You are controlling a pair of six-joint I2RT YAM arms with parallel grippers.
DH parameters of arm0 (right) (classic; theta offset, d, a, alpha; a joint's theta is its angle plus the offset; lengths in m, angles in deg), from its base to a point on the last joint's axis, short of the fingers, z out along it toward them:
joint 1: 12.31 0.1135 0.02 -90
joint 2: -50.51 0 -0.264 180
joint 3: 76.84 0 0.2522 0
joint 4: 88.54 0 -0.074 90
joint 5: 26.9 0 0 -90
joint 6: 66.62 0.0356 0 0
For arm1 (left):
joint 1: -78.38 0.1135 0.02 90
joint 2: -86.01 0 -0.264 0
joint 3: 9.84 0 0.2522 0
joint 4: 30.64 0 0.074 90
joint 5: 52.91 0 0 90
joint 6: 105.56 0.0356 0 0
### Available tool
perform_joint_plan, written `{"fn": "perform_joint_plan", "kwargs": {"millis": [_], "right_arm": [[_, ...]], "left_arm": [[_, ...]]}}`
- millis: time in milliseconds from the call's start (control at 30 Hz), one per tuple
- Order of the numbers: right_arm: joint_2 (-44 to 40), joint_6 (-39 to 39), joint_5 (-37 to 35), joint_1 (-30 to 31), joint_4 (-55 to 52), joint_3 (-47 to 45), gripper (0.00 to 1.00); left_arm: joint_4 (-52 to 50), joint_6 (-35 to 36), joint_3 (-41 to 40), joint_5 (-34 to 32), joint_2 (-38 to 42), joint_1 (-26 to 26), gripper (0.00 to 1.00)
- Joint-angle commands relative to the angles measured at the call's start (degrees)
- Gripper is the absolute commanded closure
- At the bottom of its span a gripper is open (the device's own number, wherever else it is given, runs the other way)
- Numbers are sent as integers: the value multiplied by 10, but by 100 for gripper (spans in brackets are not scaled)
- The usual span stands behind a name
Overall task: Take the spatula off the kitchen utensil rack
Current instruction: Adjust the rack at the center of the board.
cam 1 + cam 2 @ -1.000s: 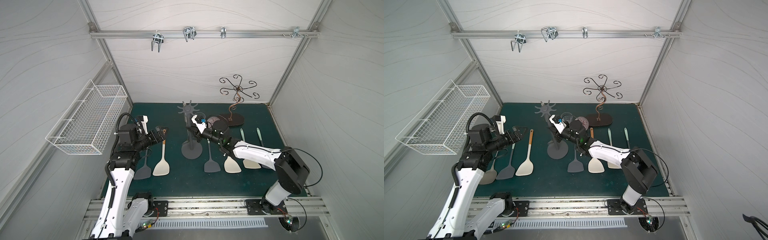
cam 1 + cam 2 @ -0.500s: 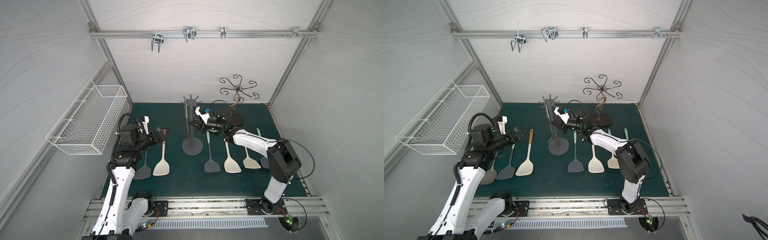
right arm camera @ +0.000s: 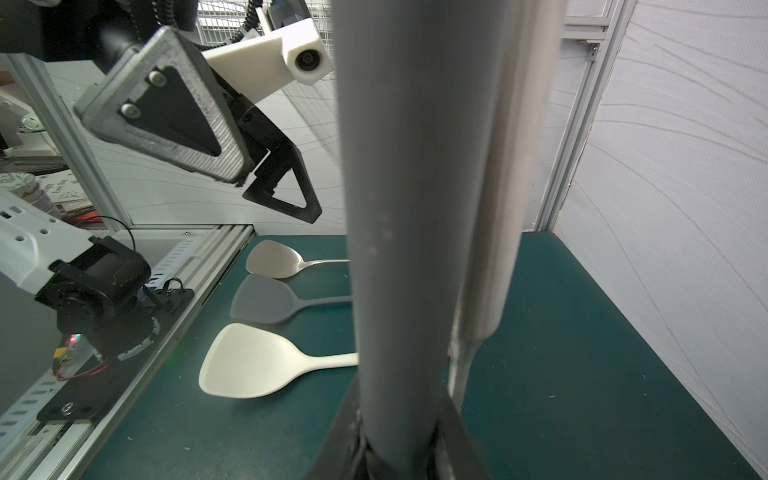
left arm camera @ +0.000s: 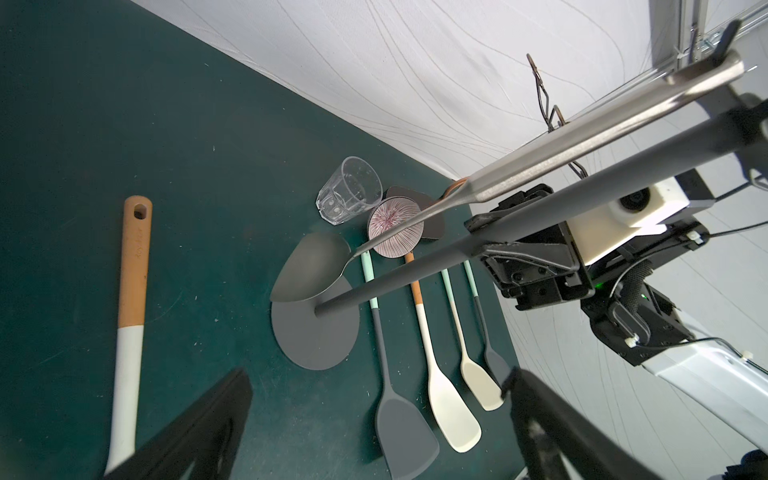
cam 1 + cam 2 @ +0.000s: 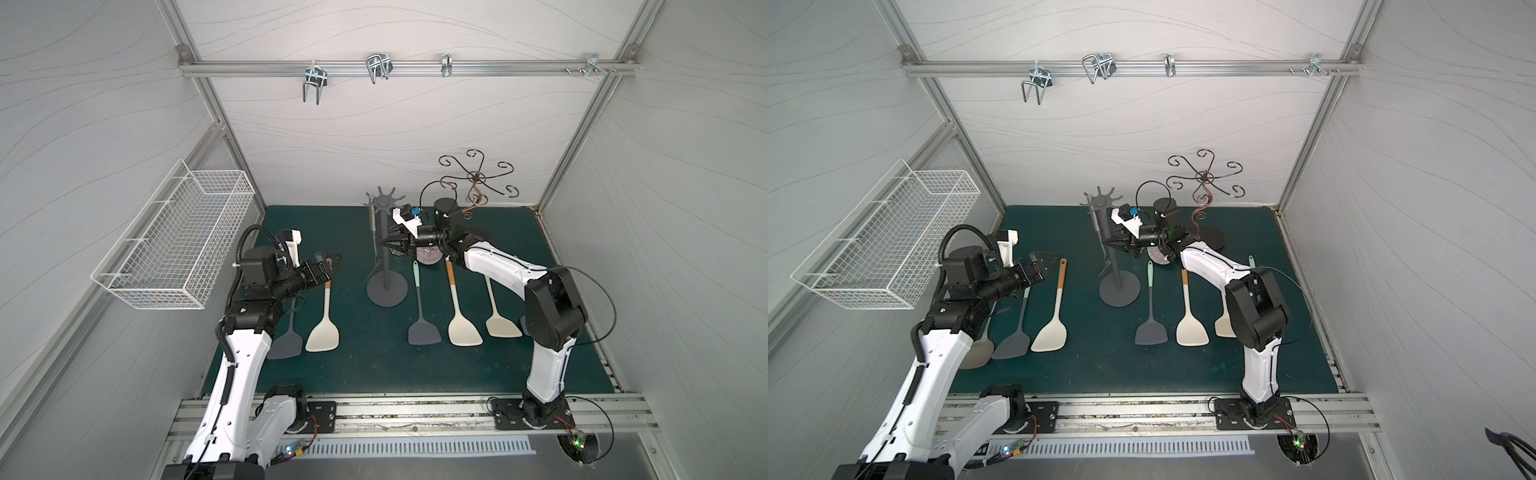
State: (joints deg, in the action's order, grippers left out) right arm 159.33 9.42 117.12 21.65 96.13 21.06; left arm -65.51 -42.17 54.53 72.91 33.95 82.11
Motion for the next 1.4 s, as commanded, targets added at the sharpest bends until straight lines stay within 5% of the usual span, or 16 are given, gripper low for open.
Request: {"fn": "perform_joint_plan", "kwargs": {"millis": [0, 300, 600, 800, 1033, 1167, 1367], "right_arm": [[-24, -12, 42, -18, 19, 8, 94], [-26, 4, 67, -34, 20, 17, 92], [-48, 29, 37, -35, 37, -13, 47], [-88, 33, -1, -42, 45, -65, 37], [-193, 41, -94, -48, -3, -150, 23], [-282, 91, -135, -49, -10, -224, 22], [-425, 177, -230, -49, -60, -314, 14]], "left_arm": [[53, -8, -4, 28, -9, 4, 1], [145, -61, -22, 89, -24, 2, 1], [137, -49, -14, 92, -9, 2, 1], [128, -38, -8, 72, 18, 2, 1], [168, 25, 8, 124, 10, 2, 0], [153, 57, 52, 189, -41, 2, 1], [156, 103, 78, 196, -73, 4, 1]]}}
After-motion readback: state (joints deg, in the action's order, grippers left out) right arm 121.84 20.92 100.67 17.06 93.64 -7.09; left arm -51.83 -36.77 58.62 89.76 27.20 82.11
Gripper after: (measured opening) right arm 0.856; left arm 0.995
